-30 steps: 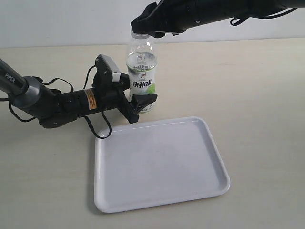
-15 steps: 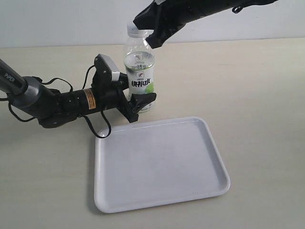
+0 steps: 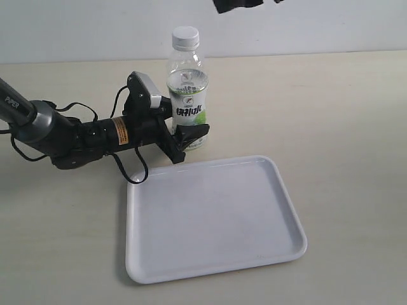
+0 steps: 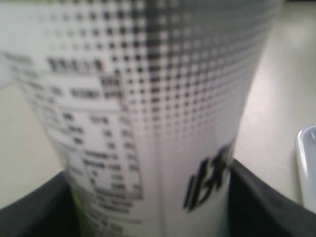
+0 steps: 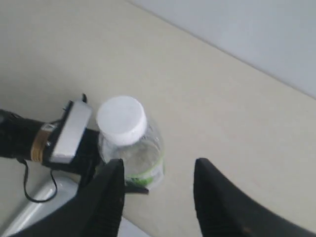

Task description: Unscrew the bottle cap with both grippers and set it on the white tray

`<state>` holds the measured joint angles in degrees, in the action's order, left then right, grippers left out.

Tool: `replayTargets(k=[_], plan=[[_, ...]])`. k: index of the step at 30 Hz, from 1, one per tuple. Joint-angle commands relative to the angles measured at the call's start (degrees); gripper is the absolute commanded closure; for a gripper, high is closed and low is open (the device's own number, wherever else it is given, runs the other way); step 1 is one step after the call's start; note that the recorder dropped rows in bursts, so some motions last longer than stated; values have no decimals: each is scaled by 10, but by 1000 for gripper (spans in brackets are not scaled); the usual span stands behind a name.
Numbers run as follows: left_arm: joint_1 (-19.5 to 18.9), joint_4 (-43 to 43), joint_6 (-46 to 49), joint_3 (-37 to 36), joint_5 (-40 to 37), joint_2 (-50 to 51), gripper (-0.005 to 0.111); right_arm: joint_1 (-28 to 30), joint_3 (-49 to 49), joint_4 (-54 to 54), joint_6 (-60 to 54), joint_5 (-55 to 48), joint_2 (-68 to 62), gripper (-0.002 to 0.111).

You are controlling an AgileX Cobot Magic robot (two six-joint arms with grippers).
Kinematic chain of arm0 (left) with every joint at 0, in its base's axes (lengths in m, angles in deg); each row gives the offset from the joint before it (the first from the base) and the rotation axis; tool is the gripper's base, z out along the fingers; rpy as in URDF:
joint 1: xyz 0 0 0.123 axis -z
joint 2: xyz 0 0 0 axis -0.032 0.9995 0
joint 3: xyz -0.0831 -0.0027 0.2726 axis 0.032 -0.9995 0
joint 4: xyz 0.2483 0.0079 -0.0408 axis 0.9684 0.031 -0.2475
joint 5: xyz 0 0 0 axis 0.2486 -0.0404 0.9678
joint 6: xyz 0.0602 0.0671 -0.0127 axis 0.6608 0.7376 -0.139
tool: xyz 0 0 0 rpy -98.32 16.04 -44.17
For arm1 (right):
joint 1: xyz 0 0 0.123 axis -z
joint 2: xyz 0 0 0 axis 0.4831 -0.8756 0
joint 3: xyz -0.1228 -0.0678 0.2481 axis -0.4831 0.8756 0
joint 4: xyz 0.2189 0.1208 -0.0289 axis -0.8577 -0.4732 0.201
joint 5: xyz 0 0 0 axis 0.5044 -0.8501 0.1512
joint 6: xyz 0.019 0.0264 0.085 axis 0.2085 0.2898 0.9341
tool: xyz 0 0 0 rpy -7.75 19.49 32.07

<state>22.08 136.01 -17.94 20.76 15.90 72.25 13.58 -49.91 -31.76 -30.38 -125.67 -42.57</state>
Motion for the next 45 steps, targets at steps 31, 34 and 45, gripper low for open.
replayTargets(k=[31,34,45], plan=[[3,16,27,1,-4,-9,107,-57,-200,25,86,-215,-130,47],[4,16,28,1,-17,-9,107,-57,-209,24,100,-211,-142,47],[8,21,34,4,-25,-9,107,-57,-212,59,130,-169,-147,42]])
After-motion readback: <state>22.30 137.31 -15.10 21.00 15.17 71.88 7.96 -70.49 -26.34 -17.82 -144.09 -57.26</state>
